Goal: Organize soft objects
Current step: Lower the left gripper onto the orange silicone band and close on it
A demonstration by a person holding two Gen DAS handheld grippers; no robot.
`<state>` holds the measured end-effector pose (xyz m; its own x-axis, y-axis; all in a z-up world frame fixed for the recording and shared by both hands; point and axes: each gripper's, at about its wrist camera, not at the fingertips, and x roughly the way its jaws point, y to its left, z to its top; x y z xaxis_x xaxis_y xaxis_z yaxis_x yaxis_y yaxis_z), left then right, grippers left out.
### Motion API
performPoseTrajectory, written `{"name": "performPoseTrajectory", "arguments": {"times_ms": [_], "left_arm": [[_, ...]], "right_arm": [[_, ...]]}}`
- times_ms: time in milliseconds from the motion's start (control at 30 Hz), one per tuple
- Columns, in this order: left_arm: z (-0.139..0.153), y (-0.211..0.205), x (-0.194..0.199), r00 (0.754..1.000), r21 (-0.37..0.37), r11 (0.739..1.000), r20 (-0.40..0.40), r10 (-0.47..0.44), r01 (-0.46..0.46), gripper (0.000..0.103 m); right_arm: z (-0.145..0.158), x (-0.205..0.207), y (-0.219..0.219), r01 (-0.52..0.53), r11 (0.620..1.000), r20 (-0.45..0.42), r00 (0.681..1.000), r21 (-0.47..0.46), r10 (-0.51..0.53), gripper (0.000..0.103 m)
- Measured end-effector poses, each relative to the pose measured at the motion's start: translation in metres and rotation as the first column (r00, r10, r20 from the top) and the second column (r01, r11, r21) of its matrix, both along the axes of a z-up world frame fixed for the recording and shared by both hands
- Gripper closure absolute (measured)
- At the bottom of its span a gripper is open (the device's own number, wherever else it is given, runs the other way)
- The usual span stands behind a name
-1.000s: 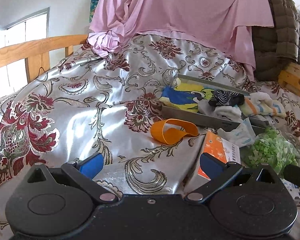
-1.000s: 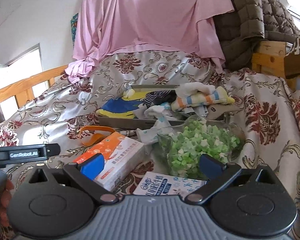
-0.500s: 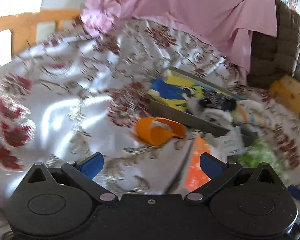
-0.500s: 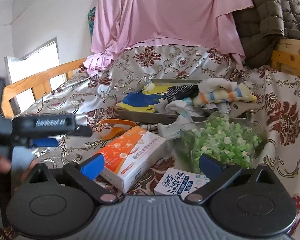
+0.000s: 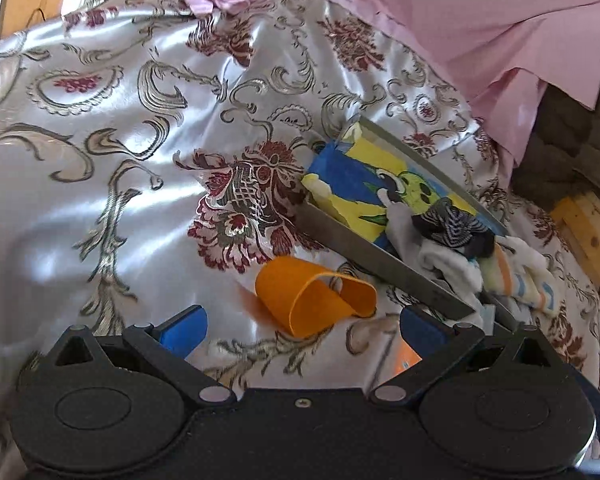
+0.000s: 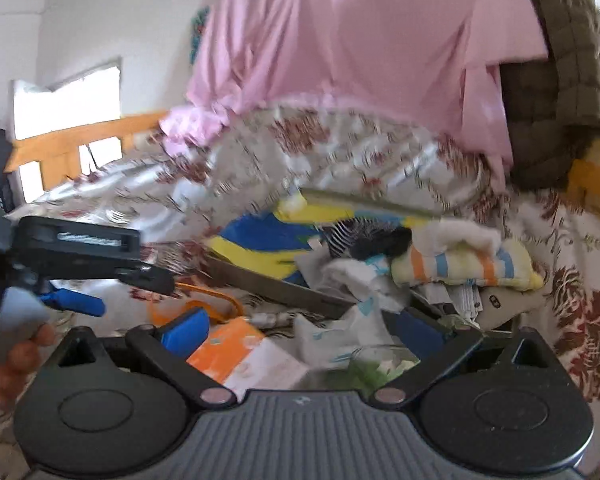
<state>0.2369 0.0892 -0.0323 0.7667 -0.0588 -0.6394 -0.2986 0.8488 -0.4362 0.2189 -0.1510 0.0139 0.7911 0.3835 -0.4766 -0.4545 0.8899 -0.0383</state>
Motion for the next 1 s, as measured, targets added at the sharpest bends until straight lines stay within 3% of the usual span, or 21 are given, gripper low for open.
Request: {"name": "performPoseTrajectory", "arguments": {"times_ms": [233,367,567,767,1000], "left_arm": [[-0.007,0.014,0.033,0.999,-0.12,0.993,-0.042,-0.027,0.022,0.001],[-0.01,0.011,0.047,0.997,-0.119,0.992,-0.061,-0.05,0.042,0.001],[-0.018,0.011,0.065,0.992,-0.187,0.982,-0.112,-0.051,0.029,0.003],[-0.023,0.02,0.071,0.989,-0.274,0.959,-0.146,0.038,-0.077,0.006],[-0.028,0.029,0.073,0.981,-0.319,0.936,-0.173,0.094,-0.146,0.015]], "right_arm": [[-0.003,0.056,0.002,0.023,0.999,-0.086,0.996,-0.043,-0.027,0.0],[-0.007,0.073,0.005,0.006,0.999,-0.129,0.992,-0.054,-0.013,0.0],[-0.017,0.086,0.007,-0.018,0.996,-0.168,0.986,-0.082,0.004,0.001],[-0.026,0.096,0.002,-0.026,0.997,-0.227,0.974,-0.074,0.008,0.013],[-0.03,0.096,0.006,-0.049,0.994,-0.236,0.972,-0.098,0.024,0.029]]}}
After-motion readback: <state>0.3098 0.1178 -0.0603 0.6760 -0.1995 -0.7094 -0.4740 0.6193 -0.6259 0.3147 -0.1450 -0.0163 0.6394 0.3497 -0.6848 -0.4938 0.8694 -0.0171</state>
